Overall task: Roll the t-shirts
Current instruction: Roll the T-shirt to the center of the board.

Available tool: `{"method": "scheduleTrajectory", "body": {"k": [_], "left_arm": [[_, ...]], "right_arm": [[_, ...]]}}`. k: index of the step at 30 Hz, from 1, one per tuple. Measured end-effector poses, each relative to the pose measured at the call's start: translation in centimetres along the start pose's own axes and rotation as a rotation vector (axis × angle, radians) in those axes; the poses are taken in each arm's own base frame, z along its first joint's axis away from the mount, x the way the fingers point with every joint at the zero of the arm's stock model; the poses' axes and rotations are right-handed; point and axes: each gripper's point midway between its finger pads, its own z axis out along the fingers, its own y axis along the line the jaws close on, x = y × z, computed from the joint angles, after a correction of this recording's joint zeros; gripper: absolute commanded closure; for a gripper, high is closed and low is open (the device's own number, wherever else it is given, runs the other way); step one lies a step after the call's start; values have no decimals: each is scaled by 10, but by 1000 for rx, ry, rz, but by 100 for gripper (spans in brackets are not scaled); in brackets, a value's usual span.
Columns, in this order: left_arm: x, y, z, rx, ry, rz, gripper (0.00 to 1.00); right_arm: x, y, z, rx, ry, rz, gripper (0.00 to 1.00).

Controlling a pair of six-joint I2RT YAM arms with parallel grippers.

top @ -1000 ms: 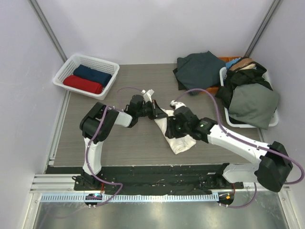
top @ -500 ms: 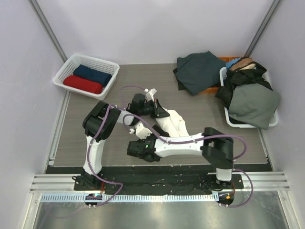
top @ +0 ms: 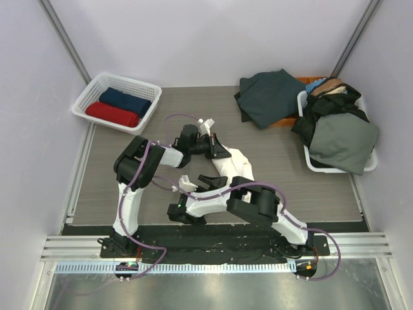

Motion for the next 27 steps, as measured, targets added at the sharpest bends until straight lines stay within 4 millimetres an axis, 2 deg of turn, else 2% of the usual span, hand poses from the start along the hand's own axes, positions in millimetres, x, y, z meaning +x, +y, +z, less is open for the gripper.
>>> {"method": "scheduleTrajectory", "body": {"k": [8,15,20,23,24,27], "left_arm": [[0,0,1,-8,14,-3,100],[0,1,2,-10,25,5,100],[-1,1,4,-10,25,8,100],[-1,1,4,-11,27,8,100],[-1,1,4,-11,27,8,100],[-1,1,5,-14,32,10,100]], "right_arm": [[-3,-6,16,110,-5,-108,7],[9,-18,38,141,54,-132,9],[16,-20,44,139,72,-137,14],[17,-17,45,125,77,-126,20],[18,-17,46,121,78,-124,25],[21,-12,48,99,90,-107,27]]}}
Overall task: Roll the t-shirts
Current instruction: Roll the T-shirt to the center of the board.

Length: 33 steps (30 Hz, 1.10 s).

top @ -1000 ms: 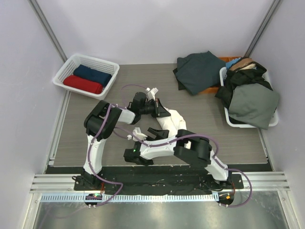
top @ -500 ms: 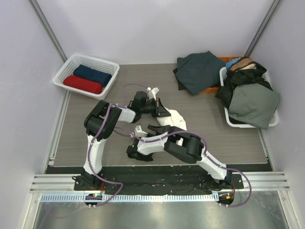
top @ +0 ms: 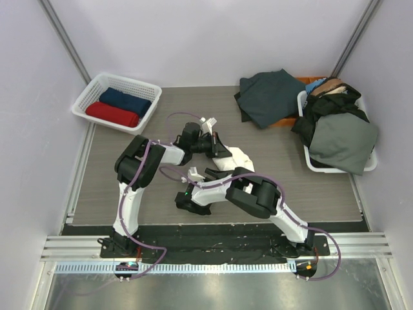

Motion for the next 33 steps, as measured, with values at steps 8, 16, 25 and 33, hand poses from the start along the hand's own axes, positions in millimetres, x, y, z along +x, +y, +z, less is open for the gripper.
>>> {"method": "scheduleTrajectory", "body": {"k": [8,16,25,33], "left_arm": [[0,0,2,0,14,8,100],[0,-1,3,-6,29,4,100],[-2,-2,5,-14,46,7,100],[-12,-10,8,-19,59,-3,84]], "right_arm": [[6,5,4,-49,19,52,34],[9,9,5,-55,17,68,48],[10,9,7,-70,25,91,52],[10,9,8,-107,39,137,60]]}}
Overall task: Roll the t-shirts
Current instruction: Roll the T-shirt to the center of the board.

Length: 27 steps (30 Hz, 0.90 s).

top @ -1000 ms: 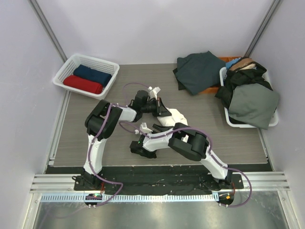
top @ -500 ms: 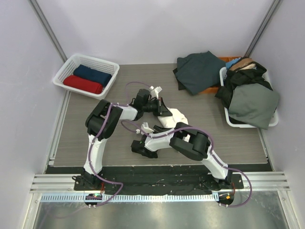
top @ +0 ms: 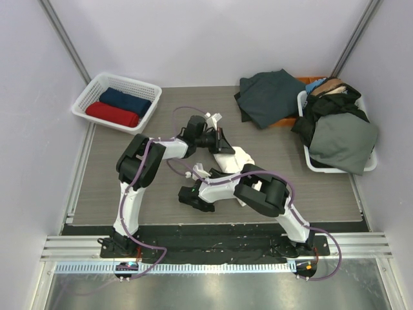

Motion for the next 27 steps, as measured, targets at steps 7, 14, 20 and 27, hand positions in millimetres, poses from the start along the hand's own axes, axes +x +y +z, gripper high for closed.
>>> {"method": "scheduleTrajectory", "body": {"k": [7,14,20,27], "left_arm": [[-47,-23,-15,13,-68,24,83],[-111,-56,-69,28,-220,69,82],[-120,-65,-112,-2,-294,67,82],[-84,-37,-123,-97,-265,-21,83]], "right_arm": [[0,1,-1,-30,5,32,72],[1,2,-2,-73,13,73,75],[2,1,-3,-196,45,178,75],[-1,-1,-4,-415,82,388,77]]}}
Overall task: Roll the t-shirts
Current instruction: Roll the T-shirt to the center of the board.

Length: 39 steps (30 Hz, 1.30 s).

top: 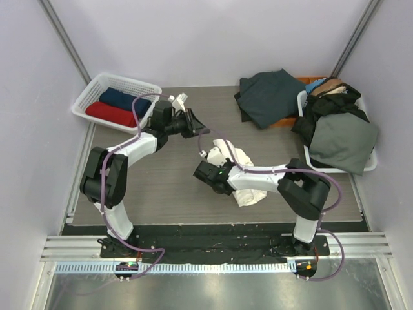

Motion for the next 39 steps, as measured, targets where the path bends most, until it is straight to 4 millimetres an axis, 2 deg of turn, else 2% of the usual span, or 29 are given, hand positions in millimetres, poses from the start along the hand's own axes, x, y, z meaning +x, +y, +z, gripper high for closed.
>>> {"method": "scheduleTrajectory", "body": {"k": [5,8,14,20,23,31,34,39], "left_arm": [[20,24,-5,-64,29,-51,83],[22,33,-8,-83,26,-70,83],[22,37,-14,-87,14,-80,83],[37,41,-14,-81,33,-91,83],[46,36,-10,-64,49,-86,83],[75,-1,11,42,119,-24,83],[85,-7,22,58,150,-11,83],[99,-4,31,60,187,-2,83]], "right_arm": [[-5,6,-5,-187,0,162,77],[-8,9,-8,-308,-7,284,77],[-12,15,-14,-568,-29,553,77],[-15,15,-16,-821,-33,813,77],[-14,16,-18,-937,-27,905,77],[-8,29,-28,-1199,13,1069,78],[-4,31,-31,-1264,28,1106,78],[1,33,-30,-1354,53,1162,79]]}}
